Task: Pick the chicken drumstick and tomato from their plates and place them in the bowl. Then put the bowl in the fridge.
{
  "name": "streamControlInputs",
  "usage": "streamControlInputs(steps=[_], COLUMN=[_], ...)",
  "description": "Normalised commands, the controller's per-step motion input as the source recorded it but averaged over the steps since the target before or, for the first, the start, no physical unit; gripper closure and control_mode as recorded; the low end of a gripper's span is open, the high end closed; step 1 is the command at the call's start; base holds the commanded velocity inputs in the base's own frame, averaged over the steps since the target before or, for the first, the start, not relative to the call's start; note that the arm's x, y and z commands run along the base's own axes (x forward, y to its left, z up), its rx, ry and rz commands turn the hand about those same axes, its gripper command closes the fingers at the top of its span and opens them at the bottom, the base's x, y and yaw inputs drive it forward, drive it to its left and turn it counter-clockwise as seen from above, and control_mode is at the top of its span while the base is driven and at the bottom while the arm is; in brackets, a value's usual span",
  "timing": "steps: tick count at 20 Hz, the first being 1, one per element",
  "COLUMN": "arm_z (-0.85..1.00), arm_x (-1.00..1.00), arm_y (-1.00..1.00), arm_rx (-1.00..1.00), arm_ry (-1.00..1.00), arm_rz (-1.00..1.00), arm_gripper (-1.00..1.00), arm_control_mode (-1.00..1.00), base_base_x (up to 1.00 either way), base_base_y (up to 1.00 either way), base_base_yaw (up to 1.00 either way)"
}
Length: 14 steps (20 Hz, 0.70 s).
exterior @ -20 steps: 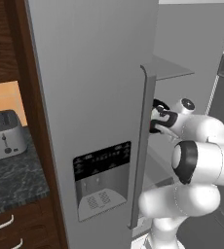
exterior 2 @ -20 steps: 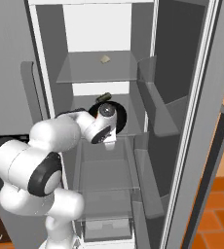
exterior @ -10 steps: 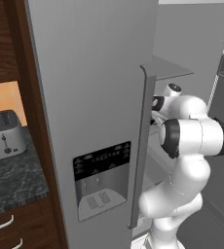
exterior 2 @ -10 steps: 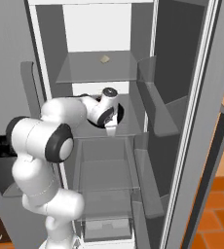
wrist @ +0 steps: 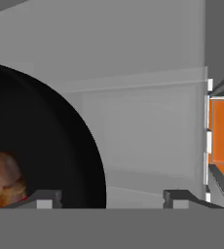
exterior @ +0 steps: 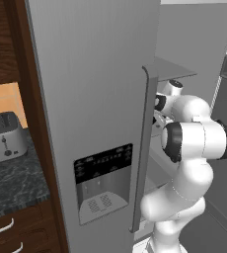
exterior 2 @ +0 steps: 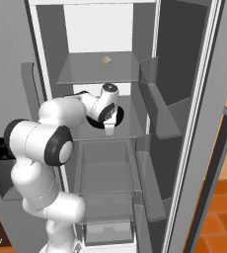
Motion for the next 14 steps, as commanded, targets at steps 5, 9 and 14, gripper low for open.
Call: streamControlInputs(steps=[5,9,14], arm_z=[0.63,0.83,1.00], arm_x=[-1.00,-1.00,-1.00], arm_y=[-0.27,-0.38,-0.10], arm_rx=[0.09,0.05,0.00], arm_ry=[-0.10,-0.33,-0.52], arm_rz=[-0.19,-0.20,-0.16], arm_gripper=[-1.00,-1.00,-1.00], arm_control_mode=[-1.00,-1.00,-1.00], base_base_x=[0.00,0.00,0.00], base_base_y=[0.00,0.00,0.00], base_base_yaw=[0.00,0.00,0.00])
